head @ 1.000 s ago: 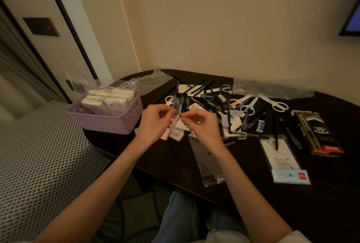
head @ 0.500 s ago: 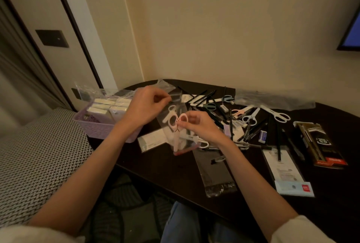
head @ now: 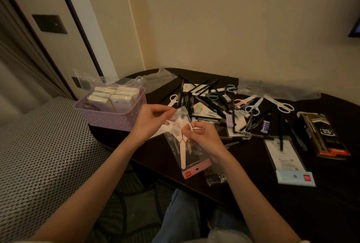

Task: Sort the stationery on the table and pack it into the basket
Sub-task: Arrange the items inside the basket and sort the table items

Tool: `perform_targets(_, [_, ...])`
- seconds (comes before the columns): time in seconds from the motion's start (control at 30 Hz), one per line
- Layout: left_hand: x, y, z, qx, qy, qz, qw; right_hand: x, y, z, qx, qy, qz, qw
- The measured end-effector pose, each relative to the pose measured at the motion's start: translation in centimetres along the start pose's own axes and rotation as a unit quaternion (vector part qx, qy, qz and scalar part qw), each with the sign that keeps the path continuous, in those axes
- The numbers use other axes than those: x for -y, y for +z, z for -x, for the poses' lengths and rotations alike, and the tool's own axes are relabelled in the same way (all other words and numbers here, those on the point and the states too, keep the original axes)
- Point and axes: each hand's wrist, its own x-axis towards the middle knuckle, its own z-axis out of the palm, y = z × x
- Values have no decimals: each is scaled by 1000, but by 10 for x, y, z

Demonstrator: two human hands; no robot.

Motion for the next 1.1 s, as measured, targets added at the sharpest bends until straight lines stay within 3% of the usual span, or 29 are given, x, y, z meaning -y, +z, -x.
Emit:
perform_targets(0.27, [6,-24,-2,24,-134,49,989,11,9,-5,27,-26,35,999])
perform_targets(0.4, [17,-28,8,8,-211,207,955,13,22,-15,24,-32,32,999])
perform_targets(0.47, [22,-29,11,-36,-216,261,940,15,32,-24,36,-35,52,997])
perform_targets(0.73, [16,-99,-13,-250,-101,103,958,58,76,-81,143,-84,133,977])
perform_targets(0.9, [0,-159,-42,-364,-2,65,929,73,118,-135,96,-145,224,959])
perform_targets(1.0, [-3,-184,-58,-378,75,-3,923,78,140,-158,100,-164,235,953])
perform_targets(1.1, [9,-204,-71,-352,142,-146,913,84,154,-174,127,-160,258,944])
